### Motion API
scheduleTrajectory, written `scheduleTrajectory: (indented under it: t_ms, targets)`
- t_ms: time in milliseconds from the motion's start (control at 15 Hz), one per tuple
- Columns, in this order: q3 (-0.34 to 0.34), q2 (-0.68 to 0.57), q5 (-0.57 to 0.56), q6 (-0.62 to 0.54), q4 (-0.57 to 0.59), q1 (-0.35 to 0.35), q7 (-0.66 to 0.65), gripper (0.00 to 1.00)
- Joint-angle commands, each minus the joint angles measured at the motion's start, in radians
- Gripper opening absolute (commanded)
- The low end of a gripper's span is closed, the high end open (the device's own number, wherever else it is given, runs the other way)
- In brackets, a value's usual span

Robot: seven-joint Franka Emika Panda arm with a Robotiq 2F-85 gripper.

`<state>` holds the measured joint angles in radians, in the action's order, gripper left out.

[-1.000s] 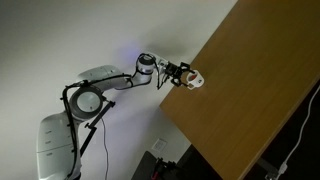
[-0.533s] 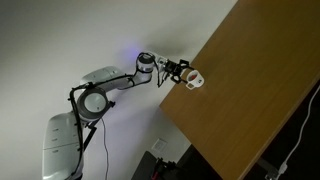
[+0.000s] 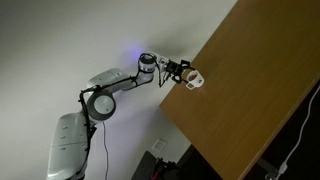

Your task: Remove the marker from the white mug then put it on the table

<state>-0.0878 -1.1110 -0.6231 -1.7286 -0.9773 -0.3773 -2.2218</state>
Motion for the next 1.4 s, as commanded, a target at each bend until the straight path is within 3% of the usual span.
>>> scheduleTrajectory:
  t_ms: [0,533,1000,1133,1200,1267,1333]
  targets:
    - [-0.028,-0.074,0.030,0.060,0.119,-0.014,0.041,1.00]
    - [-0.011,-0.143,0.009,0.087,0.211,0.000,0.052,0.62]
    - [-0.012,-0.169,0.004,0.093,0.254,-0.003,0.054,0.74]
    - [-0.012,-0.174,0.004,0.095,0.264,-0.003,0.055,0.71]
    - [-0.012,-0.177,0.004,0.096,0.269,-0.003,0.055,0.61]
    - [-0.012,-0.179,0.003,0.097,0.273,-0.004,0.055,0.44]
    - [-0.012,-0.182,0.003,0.097,0.277,-0.004,0.055,0.38]
